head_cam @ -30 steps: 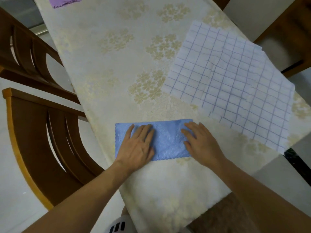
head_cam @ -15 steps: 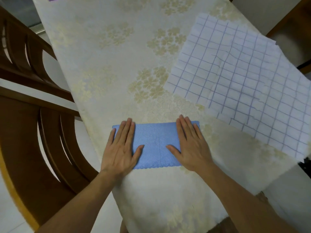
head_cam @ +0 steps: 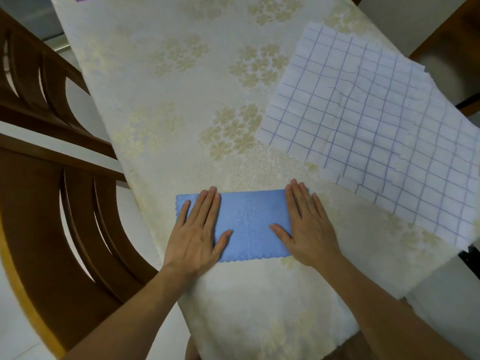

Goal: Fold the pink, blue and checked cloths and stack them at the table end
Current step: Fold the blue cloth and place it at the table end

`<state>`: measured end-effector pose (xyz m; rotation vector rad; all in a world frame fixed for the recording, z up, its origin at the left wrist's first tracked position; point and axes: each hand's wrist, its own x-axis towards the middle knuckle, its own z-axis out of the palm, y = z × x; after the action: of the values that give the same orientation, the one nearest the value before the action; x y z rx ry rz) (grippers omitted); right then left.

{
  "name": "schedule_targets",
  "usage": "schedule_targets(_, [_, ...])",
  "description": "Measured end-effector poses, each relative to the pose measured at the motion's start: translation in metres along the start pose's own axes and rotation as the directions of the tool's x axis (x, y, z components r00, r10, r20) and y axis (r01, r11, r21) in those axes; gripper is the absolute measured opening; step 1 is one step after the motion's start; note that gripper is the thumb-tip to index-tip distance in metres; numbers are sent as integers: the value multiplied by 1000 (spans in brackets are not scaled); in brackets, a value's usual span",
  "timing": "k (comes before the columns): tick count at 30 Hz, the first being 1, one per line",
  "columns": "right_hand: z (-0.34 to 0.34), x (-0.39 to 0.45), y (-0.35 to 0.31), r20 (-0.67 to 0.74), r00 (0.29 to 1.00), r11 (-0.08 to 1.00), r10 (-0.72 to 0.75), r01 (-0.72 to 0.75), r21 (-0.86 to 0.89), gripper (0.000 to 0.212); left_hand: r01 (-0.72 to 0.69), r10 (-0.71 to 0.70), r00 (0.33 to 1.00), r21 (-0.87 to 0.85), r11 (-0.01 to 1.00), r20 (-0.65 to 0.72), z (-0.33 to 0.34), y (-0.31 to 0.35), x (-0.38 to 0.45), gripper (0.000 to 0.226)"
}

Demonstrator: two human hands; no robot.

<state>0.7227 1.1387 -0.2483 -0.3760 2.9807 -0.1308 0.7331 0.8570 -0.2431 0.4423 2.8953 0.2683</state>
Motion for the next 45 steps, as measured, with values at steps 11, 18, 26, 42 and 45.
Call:
schedule_targets(11, [-36,23,-5,-138,951,954,-276,253,-162,69,185,-178,981,95,978,-79,-56,-22,-13,72])
schedule_targets(18, [-71,104,-68,-245,629,675,-738,682,-282,29,411,-391,887,32,911,-247,-87,-17,-52,43])
schedule_targets(26, [-67,149,-146,-92,276,291,-957,918,-271,25,560,-552,817,1,829,-166,-61,1,-67,32])
schedule_targets(42, [-58,162,-193,201,147,97,-968,966,-239,15,725,-726,688,-66,686,12,-56,12,-59,53])
schedule_targets(45, [-58,161,-198,288,180,102,-940,958,-267,27,731,-730,682,-79,678,44,-54,11,-57,54])
